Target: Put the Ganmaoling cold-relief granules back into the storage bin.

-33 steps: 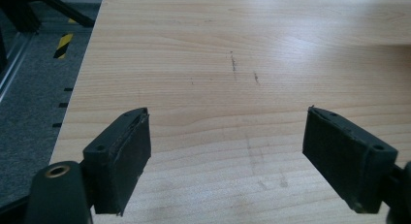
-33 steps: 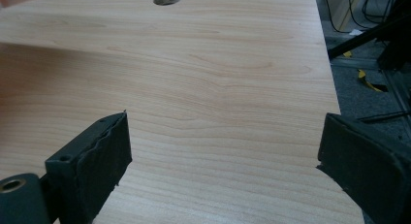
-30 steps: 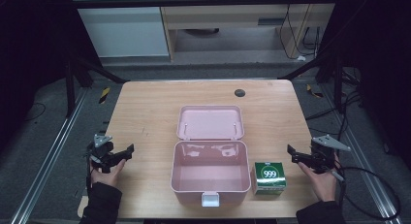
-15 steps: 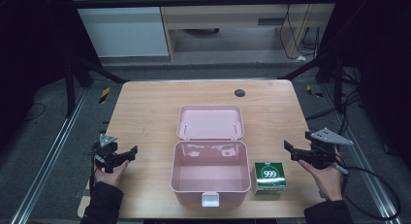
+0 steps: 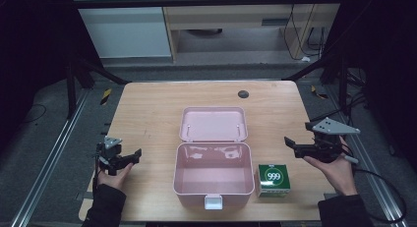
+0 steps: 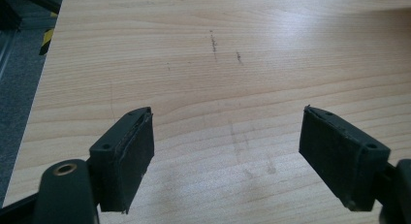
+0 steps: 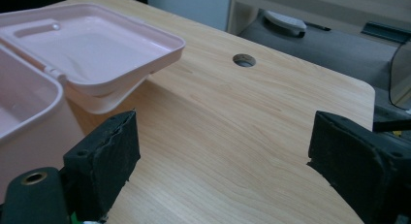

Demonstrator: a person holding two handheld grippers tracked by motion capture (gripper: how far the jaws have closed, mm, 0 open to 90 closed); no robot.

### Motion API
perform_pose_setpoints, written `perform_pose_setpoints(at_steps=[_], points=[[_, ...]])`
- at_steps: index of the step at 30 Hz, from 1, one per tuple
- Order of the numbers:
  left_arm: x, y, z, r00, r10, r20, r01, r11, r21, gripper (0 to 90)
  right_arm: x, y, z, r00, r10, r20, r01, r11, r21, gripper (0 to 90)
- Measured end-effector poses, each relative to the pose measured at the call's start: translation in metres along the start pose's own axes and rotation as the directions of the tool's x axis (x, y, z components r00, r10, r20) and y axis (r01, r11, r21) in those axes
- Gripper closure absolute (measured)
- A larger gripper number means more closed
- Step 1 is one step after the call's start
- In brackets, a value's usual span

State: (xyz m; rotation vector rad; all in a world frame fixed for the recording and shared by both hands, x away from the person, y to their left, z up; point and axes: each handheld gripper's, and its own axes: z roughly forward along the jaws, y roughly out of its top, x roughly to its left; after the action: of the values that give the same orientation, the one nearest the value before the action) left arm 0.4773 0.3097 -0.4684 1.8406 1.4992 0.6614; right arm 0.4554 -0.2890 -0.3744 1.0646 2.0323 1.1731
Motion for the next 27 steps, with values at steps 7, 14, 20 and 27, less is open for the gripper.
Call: perform_pose_setpoints(at_steps=[7, 14, 20, 27], points=[[-0.001, 0.000, 0.001, 1.0000, 0.005, 0.001, -0.005, 1.0000, 0.005, 19.4, 0.003, 0.015, 0.000, 0.9957, -0.075, -0.055, 0.077, 0.996, 0.036, 8.8], [-0.003, 0.000, 0.003, 0.9999, 0.013, 0.001, -0.013, 0.9999, 0.011, 19.4, 0.014, 0.028, 0.002, 0.9749, -0.172, -0.141, 0.183, 0.981, 0.069, 7.8], [-0.003, 0.000, 0.003, 0.9999, 0.015, -0.002, -0.015, 0.9998, 0.014, 19.4, 0.023, 0.033, 0.003, 0.9422, -0.250, -0.224, 0.279, 0.954, 0.113, 7.2], [-0.003, 0.000, 0.003, 0.9998, 0.021, -0.003, -0.021, 0.9996, 0.018, 19.5, 0.030, 0.031, 0.005, 0.9106, -0.289, -0.295, 0.344, 0.927, 0.153, 5.7]])
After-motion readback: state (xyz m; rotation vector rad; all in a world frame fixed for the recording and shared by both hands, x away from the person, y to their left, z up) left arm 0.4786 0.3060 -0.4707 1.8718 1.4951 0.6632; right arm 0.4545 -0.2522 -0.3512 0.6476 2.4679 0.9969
